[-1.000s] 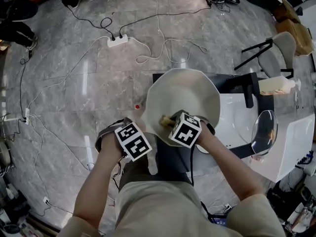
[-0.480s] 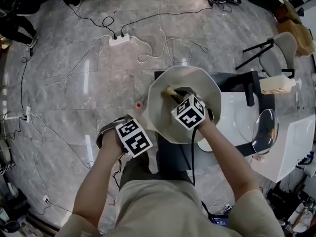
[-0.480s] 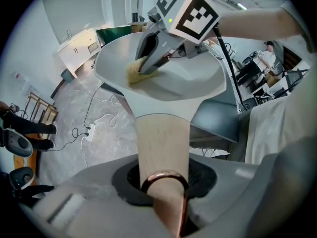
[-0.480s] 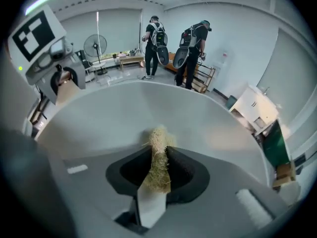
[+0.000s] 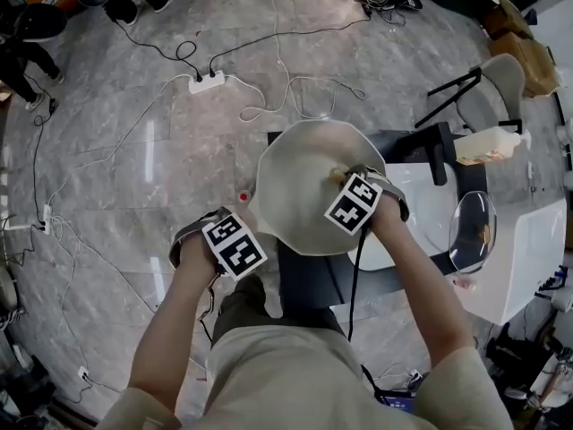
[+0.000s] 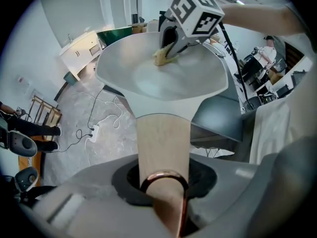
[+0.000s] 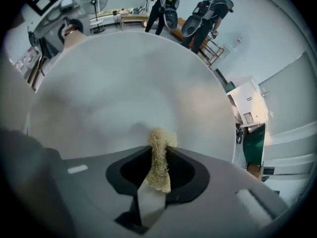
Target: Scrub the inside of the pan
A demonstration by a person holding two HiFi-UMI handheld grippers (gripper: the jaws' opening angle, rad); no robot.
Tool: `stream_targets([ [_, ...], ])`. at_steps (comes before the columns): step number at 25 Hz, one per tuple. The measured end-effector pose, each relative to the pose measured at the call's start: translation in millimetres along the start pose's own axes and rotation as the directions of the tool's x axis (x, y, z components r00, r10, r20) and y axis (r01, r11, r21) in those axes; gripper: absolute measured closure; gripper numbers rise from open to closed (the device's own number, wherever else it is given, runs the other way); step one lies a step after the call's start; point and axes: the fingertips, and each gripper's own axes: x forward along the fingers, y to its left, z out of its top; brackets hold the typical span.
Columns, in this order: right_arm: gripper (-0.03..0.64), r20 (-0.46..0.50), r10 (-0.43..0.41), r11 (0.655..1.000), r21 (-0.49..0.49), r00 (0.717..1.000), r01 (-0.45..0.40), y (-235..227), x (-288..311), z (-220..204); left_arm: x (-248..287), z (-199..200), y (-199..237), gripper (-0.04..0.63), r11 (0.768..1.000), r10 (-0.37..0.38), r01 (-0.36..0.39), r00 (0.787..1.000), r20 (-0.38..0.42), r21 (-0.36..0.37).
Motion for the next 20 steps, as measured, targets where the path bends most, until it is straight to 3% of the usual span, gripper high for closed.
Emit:
stream_targets([
  [4,0.523,-0.050,0.134,0.991,-0.001,0.990,-0.134,45,-18,-15,-1,-2,1,0.476,0.999,0.023,-0.023,1.000,-0.002,0.025],
  [7,0.523,0.020,0.187,0.981,0.057,0.982,-0.188,66,-35,-15,-1,-9,-1,0.318,0.995,0.044,-0.042,0.999,-0.018,0.087],
  [11,0.523,0.185,0.229,0.952,0.161,0.956,-0.259,81,-60,-8,-18,-1,-1,0.282,0.994,0.077,-0.085,0.992,0.102,0.075],
  [16,0.523,0.404,0.161,0.916,0.278,0.901,-0.288,77,-95,7,-57,18,-2,0.278,0.984,0.153,-0.171,0.944,0.293,0.038],
  [20,0.523,0.533,0.055,0.892,0.353,0.844,-0.281,68,-132,22,-94,25,-2,0.278,0.973,0.215,-0.229,0.887,0.409,-0.017],
])
